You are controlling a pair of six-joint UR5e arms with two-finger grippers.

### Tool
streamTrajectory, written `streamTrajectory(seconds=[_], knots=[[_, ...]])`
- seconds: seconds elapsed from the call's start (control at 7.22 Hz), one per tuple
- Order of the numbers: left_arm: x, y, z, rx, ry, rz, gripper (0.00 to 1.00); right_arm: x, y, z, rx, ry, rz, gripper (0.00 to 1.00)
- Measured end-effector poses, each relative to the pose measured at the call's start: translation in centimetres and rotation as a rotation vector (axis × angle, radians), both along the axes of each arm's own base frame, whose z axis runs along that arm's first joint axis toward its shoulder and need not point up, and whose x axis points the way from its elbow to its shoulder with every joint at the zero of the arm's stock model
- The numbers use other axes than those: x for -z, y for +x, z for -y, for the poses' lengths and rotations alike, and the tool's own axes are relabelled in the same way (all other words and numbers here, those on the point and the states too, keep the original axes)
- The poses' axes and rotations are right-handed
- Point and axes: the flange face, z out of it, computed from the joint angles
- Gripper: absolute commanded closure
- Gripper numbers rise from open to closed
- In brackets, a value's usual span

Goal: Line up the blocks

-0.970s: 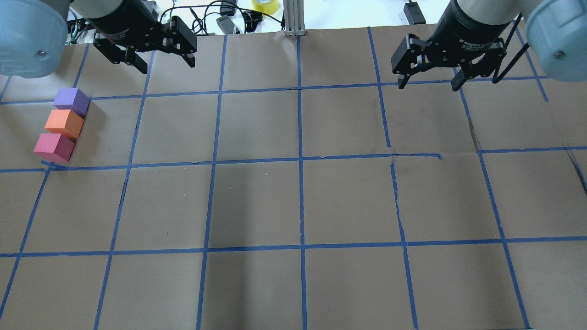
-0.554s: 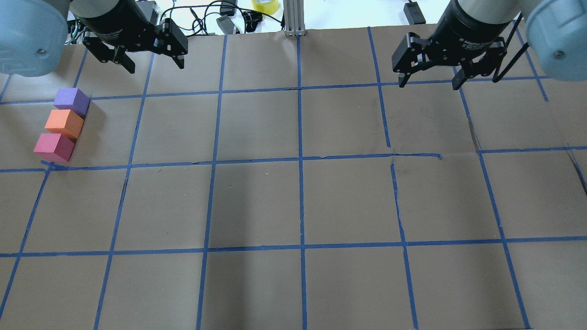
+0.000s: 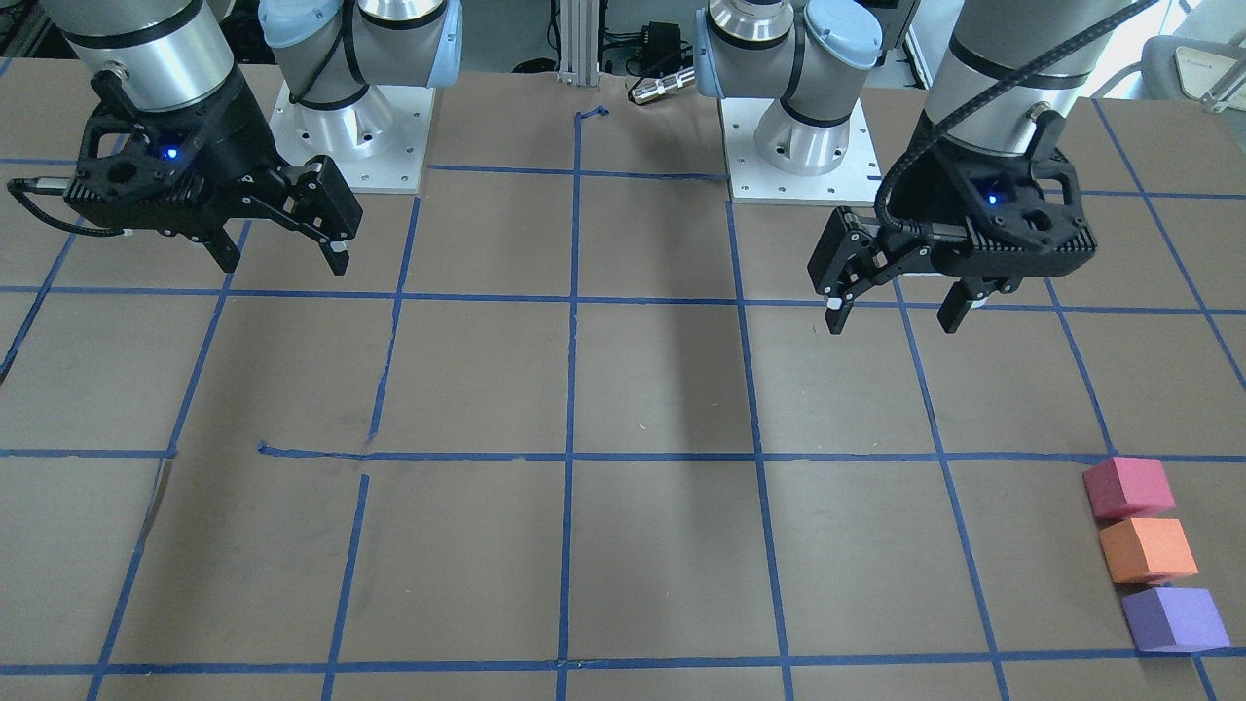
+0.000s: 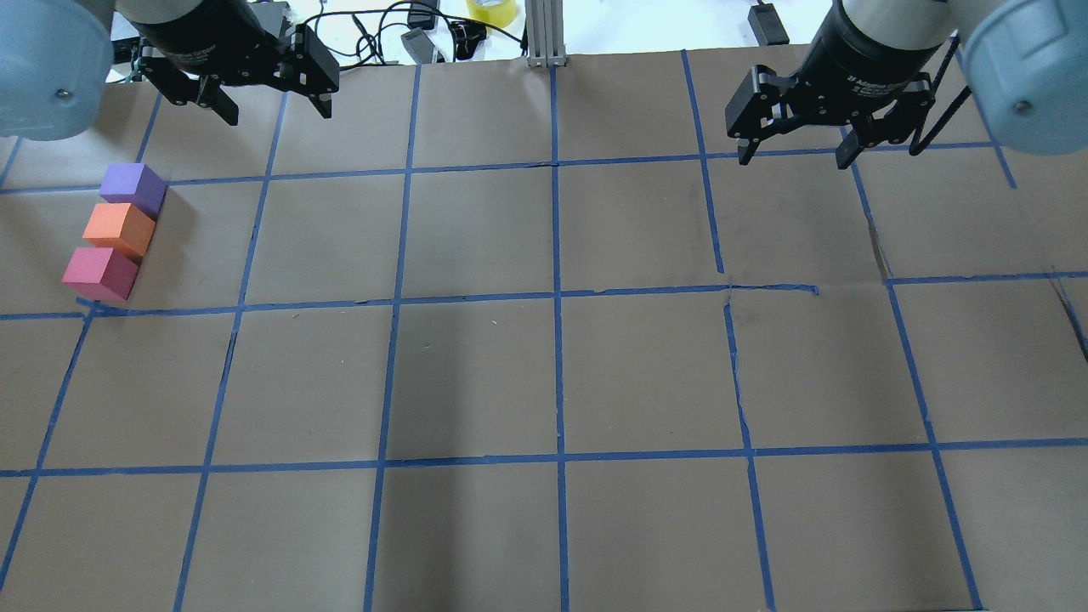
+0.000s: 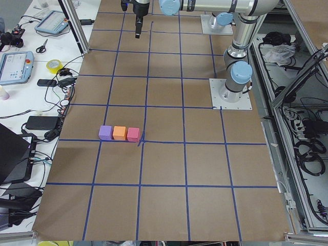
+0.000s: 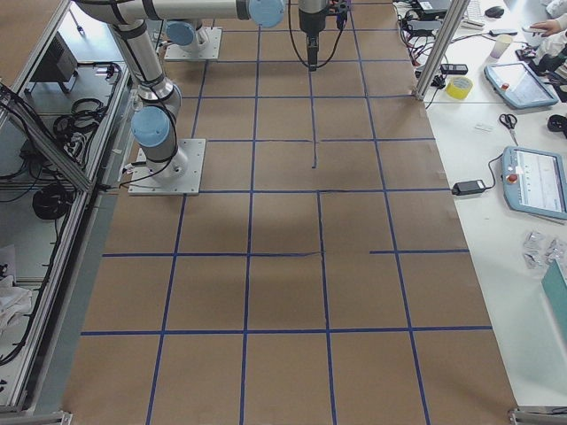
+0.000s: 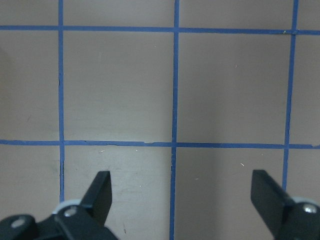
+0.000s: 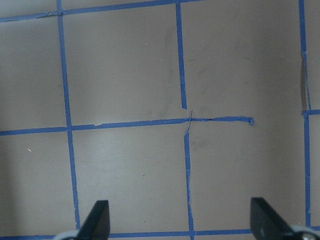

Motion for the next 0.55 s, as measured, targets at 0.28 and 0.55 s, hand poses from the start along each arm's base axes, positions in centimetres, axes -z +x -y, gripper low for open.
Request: streamTrajectory(seconds=[0.28, 0.55], knots=[[-0.4, -0.4, -0.5, 0.005, -0.003, -0.004, 0.00, 0.1, 0.0, -0.1, -0.002, 0.005, 0.001, 0.00], [-0.7, -0.8, -1.5, 0.014, 0.019, -0.020, 0.00, -0.3, -0.2, -0.3, -0.002, 0.002, -0.024, 0.00]])
